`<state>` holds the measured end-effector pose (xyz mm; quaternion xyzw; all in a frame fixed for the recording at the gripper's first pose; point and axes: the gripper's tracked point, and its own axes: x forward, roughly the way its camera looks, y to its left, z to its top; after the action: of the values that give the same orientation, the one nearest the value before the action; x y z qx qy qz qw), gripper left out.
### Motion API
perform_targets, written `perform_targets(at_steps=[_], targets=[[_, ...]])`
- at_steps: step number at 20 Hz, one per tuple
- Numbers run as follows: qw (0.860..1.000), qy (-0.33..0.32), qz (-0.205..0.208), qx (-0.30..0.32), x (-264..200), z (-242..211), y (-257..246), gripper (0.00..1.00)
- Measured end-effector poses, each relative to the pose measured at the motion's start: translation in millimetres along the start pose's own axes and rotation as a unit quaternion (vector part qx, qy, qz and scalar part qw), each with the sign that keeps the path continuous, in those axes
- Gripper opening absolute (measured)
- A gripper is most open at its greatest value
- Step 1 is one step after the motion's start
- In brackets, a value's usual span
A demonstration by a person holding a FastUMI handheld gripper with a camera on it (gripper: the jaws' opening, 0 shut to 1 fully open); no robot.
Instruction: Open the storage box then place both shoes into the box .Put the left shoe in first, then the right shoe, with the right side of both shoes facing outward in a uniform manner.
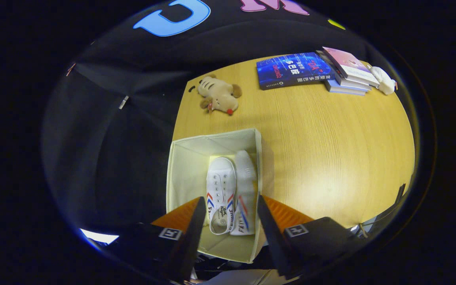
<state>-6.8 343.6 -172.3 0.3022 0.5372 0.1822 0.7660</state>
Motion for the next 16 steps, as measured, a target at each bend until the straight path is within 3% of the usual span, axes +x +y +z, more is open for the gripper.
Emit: perform_targets(at_steps=[1,2,10,16], targets=[[1.000,-0.007,0.001,-0.007,-3.6,2.7,-1.5,0.92],[1.000,-0.013,-0.001,-0.012,-5.3,4.3,-3.9,0.98],[0.996,-0.078,0.017,-0.050,-29.4,13.7,-5.5,0.99],[0.976,-0.188,-0.016,-0.113,-75.3,46.5,-39.3,0.99]])
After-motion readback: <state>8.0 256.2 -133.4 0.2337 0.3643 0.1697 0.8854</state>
